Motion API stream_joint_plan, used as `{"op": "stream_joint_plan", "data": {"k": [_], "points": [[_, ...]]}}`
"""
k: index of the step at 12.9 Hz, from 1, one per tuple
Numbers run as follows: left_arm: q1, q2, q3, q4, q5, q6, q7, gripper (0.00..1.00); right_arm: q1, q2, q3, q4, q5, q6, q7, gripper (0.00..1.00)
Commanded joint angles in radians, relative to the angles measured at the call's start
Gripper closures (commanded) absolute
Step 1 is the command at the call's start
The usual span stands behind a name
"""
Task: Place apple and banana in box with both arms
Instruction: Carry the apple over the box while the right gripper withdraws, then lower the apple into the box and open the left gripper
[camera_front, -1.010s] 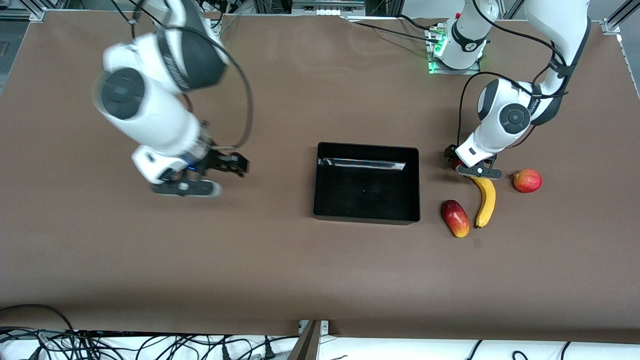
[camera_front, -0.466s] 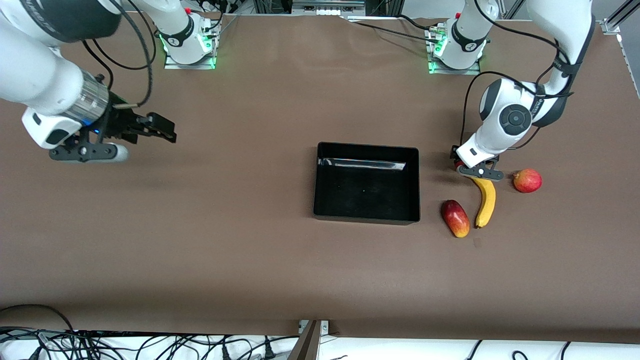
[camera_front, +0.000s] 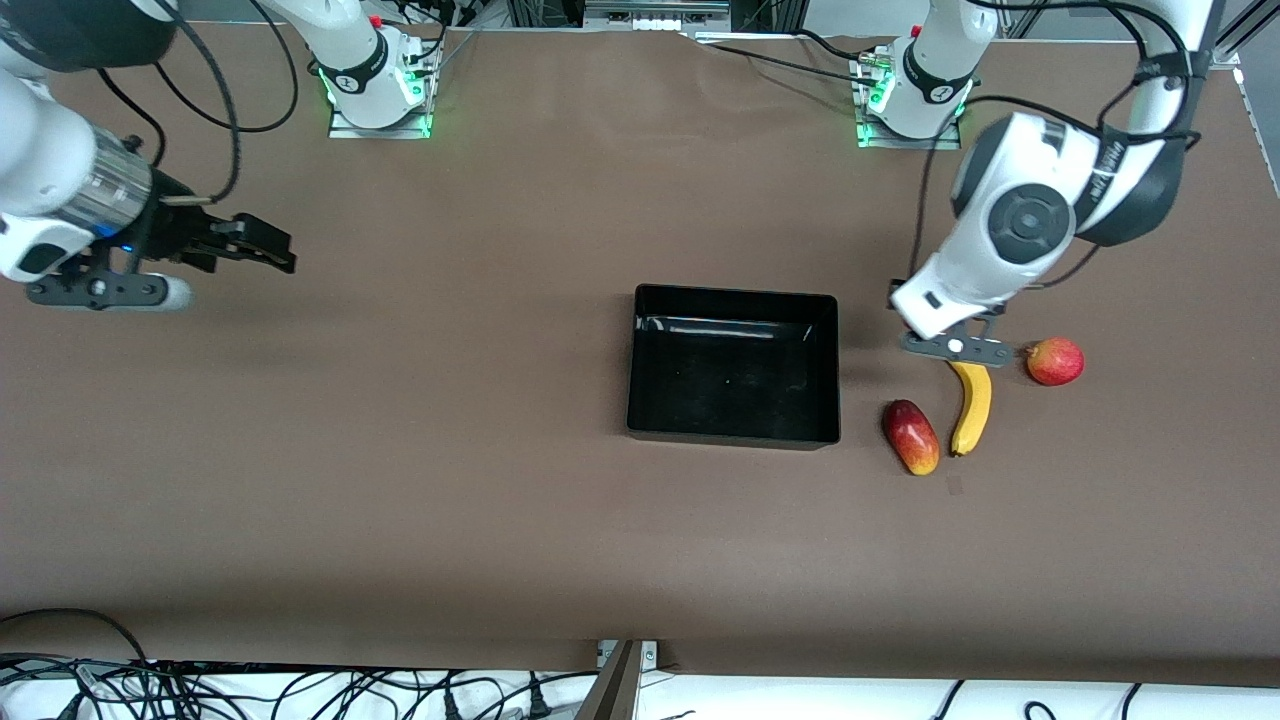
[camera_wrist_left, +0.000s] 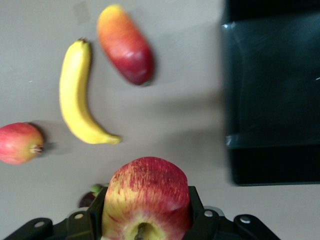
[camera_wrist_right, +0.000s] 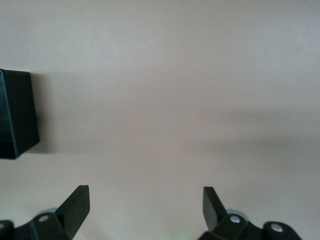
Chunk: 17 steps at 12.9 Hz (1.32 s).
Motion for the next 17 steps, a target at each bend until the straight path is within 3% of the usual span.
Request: {"op": "stream_joint_plan", "data": {"k": [1, 3, 9, 13, 14, 15, 16, 17], "points": [[-0.059, 0.161, -0.055, 0.138, -0.018, -0.004, -0.200, 0.96, -0.137, -0.080, 0.106, -0.075, -0.027, 0.004, -0.073, 0.00], [-0.102, 0.222, -0.055, 0.131, -0.018, 0.108, -0.276, 0.97, -0.137, -0.107, 0.106, -0.097, -0.061, 0.003, -0.074, 0.00], [-0.128, 0.353, -0.055, 0.103, -0.013, 0.246, -0.279, 0.97, -0.134, -0.087, 0.106, -0.065, -0.110, 0.033, -0.061, 0.00], [-0.136, 0.408, -0.055, 0.088, -0.008, 0.299, -0.289, 0.90, -0.134, -0.088, 0.107, -0.063, -0.139, 0.030, -0.067, 0.00], [-0.137, 0.410, -0.055, 0.088, -0.008, 0.297, -0.305, 0.81, -0.134, -0.087, 0.107, -0.063, -0.139, 0.033, -0.061, 0.00], [-0.137, 0.410, -0.055, 0.088, -0.008, 0.297, -0.313, 0.53, -0.133, -0.081, 0.107, -0.063, -0.141, 0.041, -0.059, 0.00], [-0.137, 0.410, -0.055, 0.089, -0.008, 0.294, -0.322, 0.05, -0.134, -0.067, 0.106, -0.063, -0.135, 0.056, -0.056, 0.00], [-0.137, 0.402, -0.057, 0.092, -0.008, 0.286, -0.322, 0.00, -0.136, -0.062, 0.106, -0.063, -0.126, 0.076, -0.056, 0.00]]}}
